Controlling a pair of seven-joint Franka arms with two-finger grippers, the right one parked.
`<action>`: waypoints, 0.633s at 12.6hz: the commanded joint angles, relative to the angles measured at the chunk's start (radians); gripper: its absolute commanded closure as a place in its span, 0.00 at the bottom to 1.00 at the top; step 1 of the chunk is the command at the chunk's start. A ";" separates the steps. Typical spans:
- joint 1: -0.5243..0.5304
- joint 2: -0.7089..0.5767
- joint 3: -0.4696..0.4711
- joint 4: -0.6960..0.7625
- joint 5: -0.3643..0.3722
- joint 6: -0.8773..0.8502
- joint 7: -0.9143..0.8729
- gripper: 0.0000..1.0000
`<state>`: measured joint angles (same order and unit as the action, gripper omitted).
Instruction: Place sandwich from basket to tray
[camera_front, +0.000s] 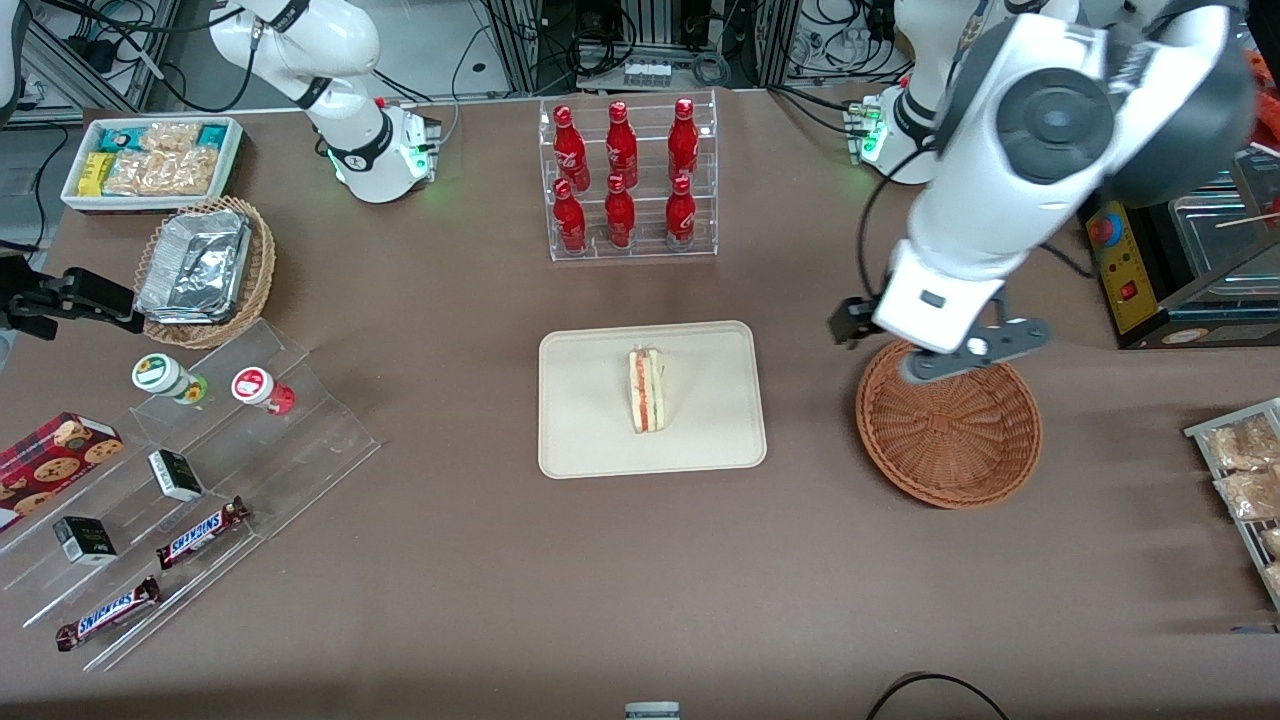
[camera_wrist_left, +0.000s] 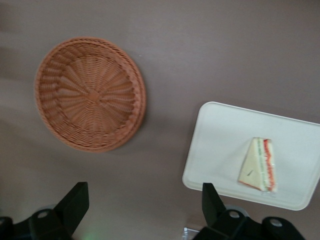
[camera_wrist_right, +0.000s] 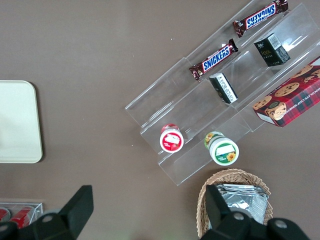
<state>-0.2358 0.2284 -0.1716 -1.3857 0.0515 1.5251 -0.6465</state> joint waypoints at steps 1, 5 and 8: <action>0.073 -0.060 -0.006 -0.047 0.001 -0.026 0.112 0.00; 0.174 -0.132 -0.006 -0.124 -0.004 -0.025 0.276 0.00; 0.225 -0.179 0.012 -0.156 -0.007 -0.060 0.419 0.00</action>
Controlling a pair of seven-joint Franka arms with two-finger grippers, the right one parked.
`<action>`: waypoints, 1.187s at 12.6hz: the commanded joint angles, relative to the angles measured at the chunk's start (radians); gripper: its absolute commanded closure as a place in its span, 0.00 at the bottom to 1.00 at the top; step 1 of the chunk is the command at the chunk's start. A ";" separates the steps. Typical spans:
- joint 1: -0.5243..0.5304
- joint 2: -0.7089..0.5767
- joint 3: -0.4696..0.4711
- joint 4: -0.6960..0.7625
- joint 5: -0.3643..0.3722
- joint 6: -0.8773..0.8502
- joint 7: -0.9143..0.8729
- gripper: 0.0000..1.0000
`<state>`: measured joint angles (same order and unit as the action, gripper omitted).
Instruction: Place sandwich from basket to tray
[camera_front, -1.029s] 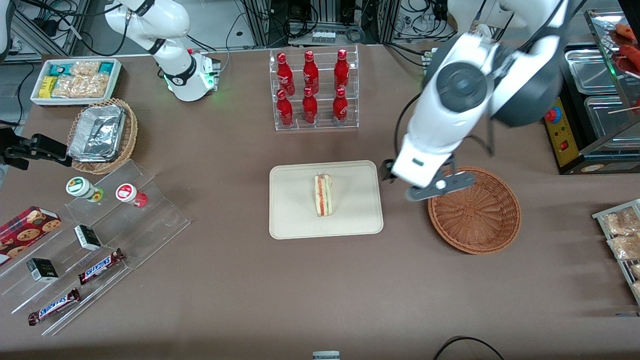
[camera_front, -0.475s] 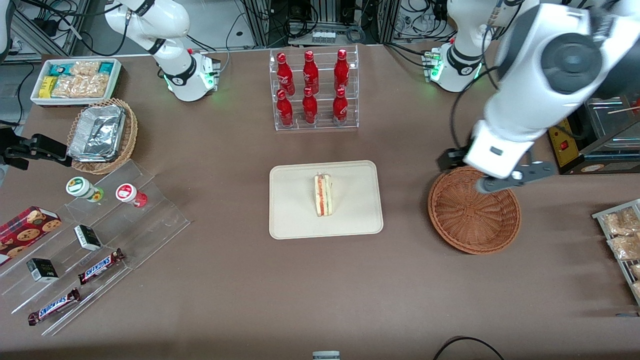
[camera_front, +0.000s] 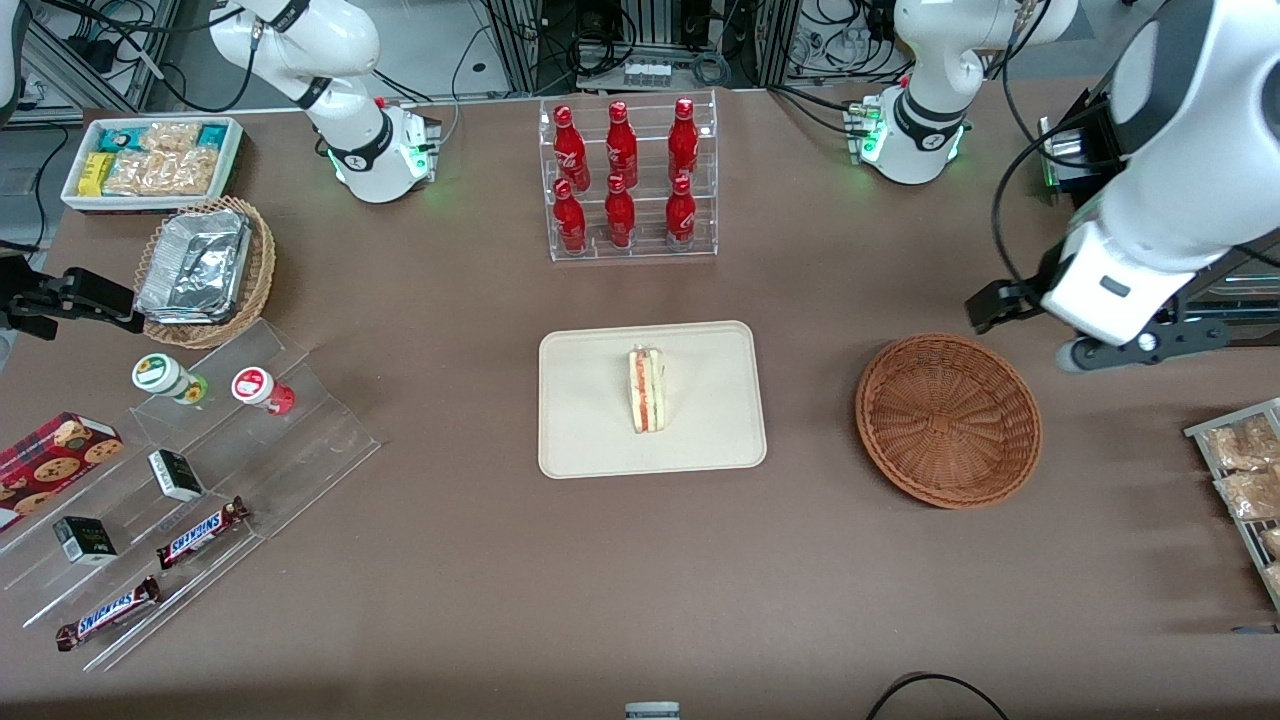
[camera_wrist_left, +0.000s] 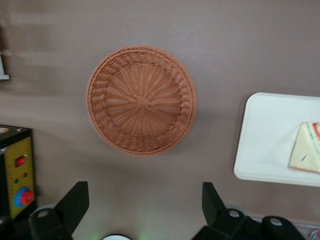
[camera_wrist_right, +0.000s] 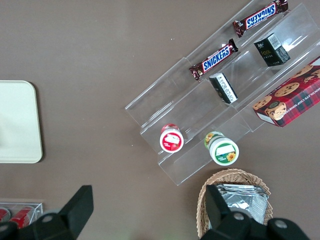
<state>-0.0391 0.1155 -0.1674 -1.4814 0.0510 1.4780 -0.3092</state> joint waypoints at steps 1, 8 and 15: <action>0.018 -0.079 0.046 -0.074 -0.011 -0.013 0.107 0.00; -0.048 -0.174 0.169 -0.178 -0.020 0.019 0.216 0.00; -0.038 -0.165 0.186 -0.157 -0.069 0.045 0.216 0.00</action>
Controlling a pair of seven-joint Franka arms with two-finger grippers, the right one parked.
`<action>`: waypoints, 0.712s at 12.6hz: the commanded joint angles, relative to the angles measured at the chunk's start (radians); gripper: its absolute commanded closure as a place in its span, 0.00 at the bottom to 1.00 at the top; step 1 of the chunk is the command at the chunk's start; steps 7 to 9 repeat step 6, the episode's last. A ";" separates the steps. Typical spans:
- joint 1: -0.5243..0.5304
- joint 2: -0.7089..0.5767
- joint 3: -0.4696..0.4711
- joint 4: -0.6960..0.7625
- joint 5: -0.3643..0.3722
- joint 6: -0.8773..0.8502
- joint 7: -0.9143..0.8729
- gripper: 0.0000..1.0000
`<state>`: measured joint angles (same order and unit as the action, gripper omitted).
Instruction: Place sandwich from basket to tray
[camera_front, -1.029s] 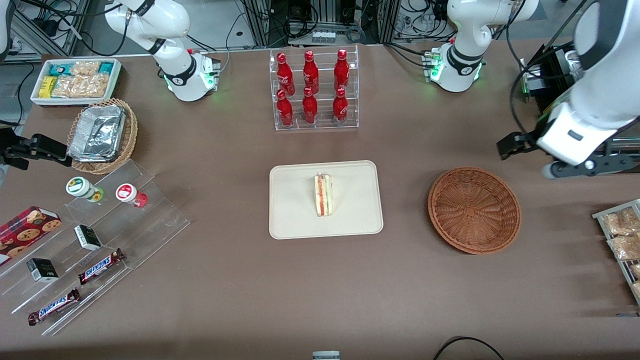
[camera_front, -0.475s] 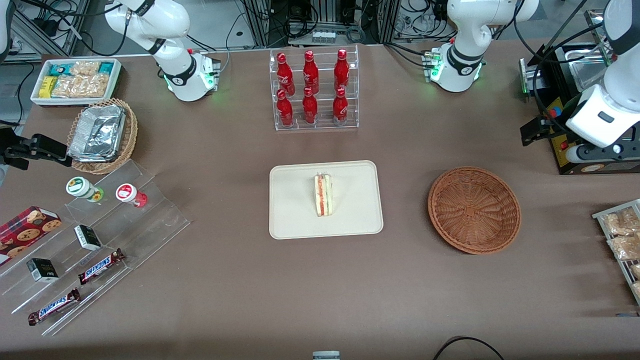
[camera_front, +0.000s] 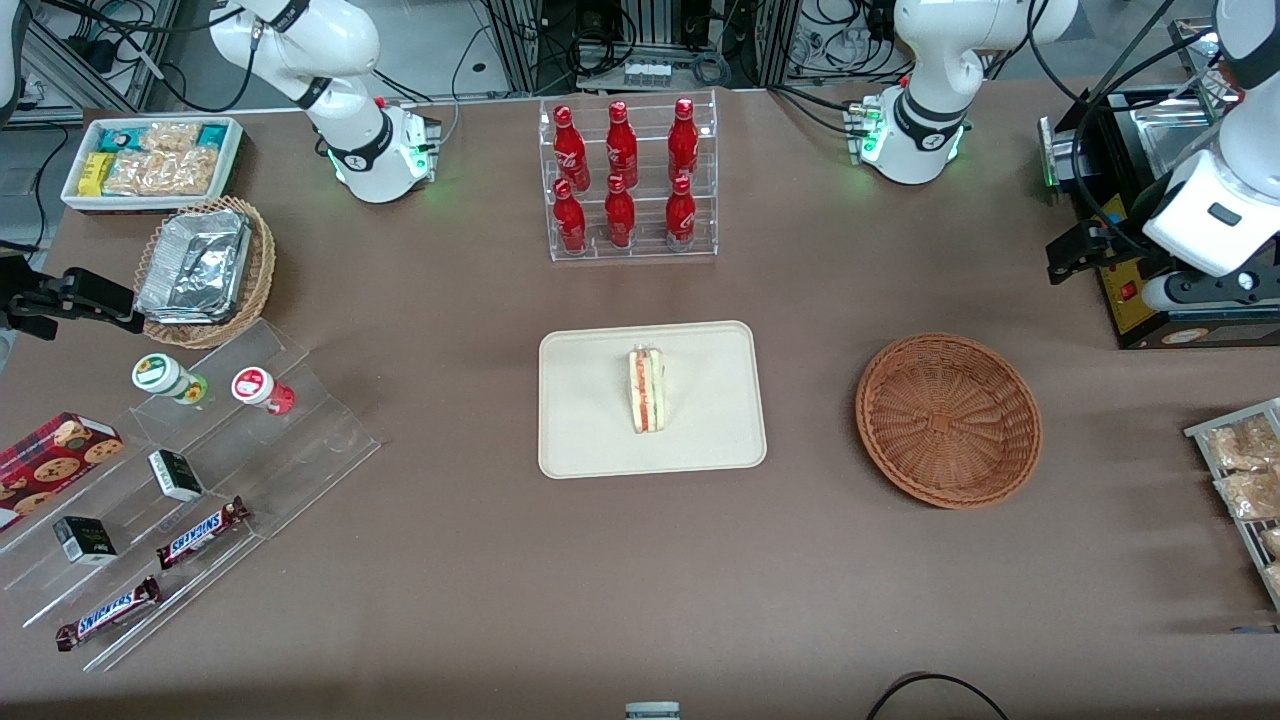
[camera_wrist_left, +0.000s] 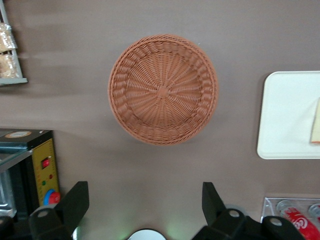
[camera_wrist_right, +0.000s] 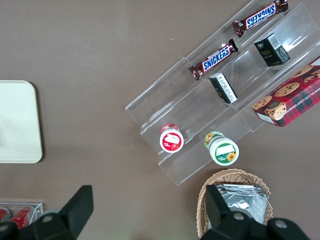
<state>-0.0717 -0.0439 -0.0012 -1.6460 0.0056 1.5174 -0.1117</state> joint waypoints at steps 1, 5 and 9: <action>-0.008 -0.004 0.024 0.009 -0.023 0.004 0.020 0.00; -0.007 -0.002 0.026 0.040 -0.001 -0.005 0.038 0.00; -0.007 -0.004 0.032 0.041 0.010 -0.017 0.076 0.00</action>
